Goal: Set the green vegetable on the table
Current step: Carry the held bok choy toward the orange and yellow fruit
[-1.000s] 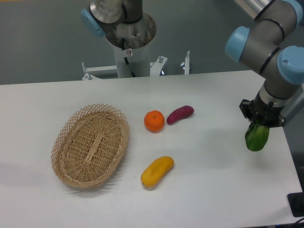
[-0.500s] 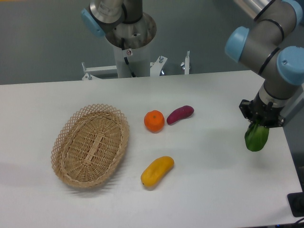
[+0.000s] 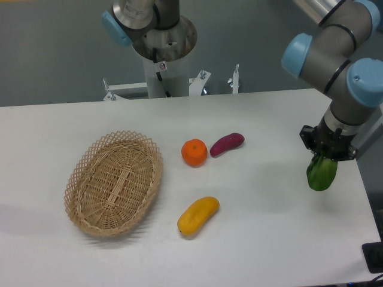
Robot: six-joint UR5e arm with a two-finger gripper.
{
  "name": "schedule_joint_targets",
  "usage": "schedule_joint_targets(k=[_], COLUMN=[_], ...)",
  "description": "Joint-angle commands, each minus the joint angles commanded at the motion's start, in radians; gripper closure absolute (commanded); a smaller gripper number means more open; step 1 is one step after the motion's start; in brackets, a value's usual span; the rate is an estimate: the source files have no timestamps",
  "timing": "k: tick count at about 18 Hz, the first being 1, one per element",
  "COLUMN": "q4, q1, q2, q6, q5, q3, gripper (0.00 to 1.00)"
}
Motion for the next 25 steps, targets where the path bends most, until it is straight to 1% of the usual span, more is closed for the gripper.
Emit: schedule_joint_targets(k=[6,9,11,17,19,23,25], q4=[0.008,0.008,0.008,0.009,0.018,0.023,0.025], q1=[-0.061,-0.1,-0.106,-0.161,-0.169,-0.187,-0.21], q2=[0.06,0.083,0.1,0.11,0.114,0.117,0.12], q6=[0.009,0.009,0.011,0.008,0.006,0.0,-0.003], q5=[-0.012,-0.024,-0.041,-0.044,-0.046,-0.071,-0.072], q3=[-0.1,-0.138,-0.166,-0.233,-0.256,-0.282,-0.299], gripper=[0.89,0.89,0.89,0.9,0.9,0.9,0.9])
